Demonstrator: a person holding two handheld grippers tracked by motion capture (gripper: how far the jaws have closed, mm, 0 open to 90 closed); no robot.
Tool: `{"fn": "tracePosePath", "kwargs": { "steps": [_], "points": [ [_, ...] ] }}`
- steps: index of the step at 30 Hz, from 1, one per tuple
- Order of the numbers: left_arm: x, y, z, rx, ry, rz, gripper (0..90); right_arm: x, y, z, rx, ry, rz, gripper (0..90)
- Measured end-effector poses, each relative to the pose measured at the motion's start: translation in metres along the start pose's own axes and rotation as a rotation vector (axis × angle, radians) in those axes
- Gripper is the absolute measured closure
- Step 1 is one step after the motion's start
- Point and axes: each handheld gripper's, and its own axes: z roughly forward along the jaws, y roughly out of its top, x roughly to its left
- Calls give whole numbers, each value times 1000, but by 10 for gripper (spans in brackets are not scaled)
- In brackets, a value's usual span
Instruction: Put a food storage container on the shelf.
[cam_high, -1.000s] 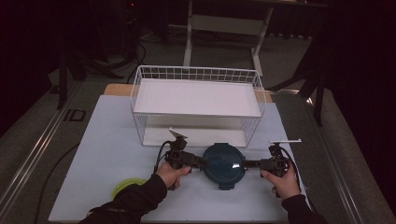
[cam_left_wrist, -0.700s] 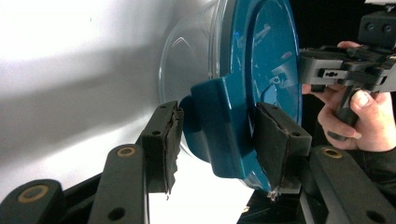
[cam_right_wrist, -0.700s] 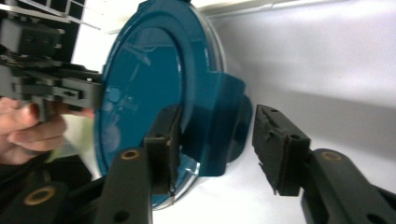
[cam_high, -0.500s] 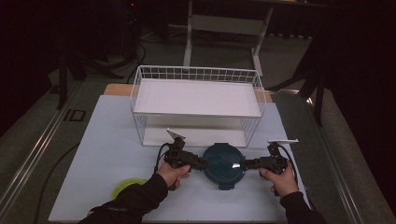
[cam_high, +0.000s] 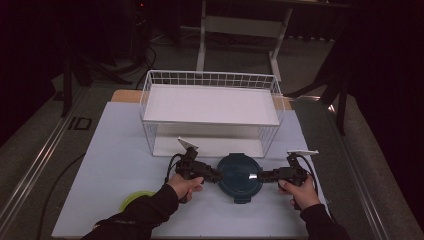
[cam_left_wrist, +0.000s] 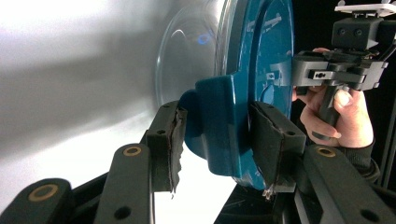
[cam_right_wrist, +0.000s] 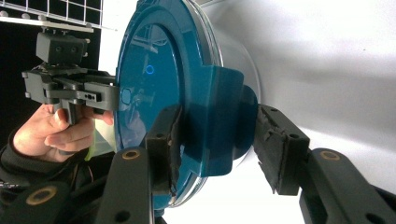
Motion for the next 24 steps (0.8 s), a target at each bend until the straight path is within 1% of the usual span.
{"fn": "tracePosePath", "kwargs": {
  "steps": [2,5,7,9,10,11,14,16,18,20,24],
  "points": [
    [-2,-2,0,-9,9,2,543,1,-1,0,-2,-3,-3,526],
    [-4,-4,-1,-17,11,7,546,3,-2,-1,1,-9,-13,529],
    [-4,-5,-1,-11,8,17,550,3,-3,-2,-2,-6,-15,533],
    [-6,-5,-3,-1,16,28,555,5,-5,-3,-4,-8,-25,538],
    [-6,-5,-3,1,14,34,558,6,-5,-3,2,0,-26,544],
    [-6,-6,-3,-1,15,31,559,7,-6,-4,3,0,-37,545],
    [-6,-9,-4,-16,12,34,560,9,-6,-4,-1,-9,-41,546],
    [-7,-11,-4,-25,17,48,561,9,-7,-4,-7,-10,-45,547],
    [-12,-12,-6,-37,35,73,562,10,-9,-4,-14,-9,-50,548],
    [-16,-10,-10,-42,42,91,563,11,-10,-5,-20,-5,-56,549],
    [-22,-9,-17,-56,38,105,565,19,-9,-7,-28,1,-78,550]
  ]
}}
